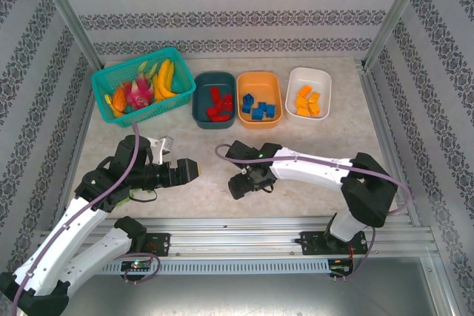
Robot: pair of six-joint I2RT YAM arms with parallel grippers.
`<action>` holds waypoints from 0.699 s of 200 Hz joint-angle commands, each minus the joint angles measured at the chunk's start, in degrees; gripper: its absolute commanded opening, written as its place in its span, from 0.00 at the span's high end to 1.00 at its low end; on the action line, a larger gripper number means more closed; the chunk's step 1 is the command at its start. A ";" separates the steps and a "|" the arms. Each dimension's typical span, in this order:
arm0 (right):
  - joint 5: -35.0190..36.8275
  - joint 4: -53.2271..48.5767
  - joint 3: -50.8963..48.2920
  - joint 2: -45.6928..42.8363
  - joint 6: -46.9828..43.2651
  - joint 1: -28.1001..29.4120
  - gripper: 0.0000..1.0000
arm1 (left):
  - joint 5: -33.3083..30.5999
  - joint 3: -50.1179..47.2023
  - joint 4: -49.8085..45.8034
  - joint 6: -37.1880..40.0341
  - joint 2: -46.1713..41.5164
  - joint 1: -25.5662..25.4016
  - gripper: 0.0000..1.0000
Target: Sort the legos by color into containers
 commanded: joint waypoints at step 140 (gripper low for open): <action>3.63 0.05 7.93 14.38 -10.66 -2.80 0.56 | -1.75 -0.88 -0.36 -3.51 -3.45 -0.69 0.01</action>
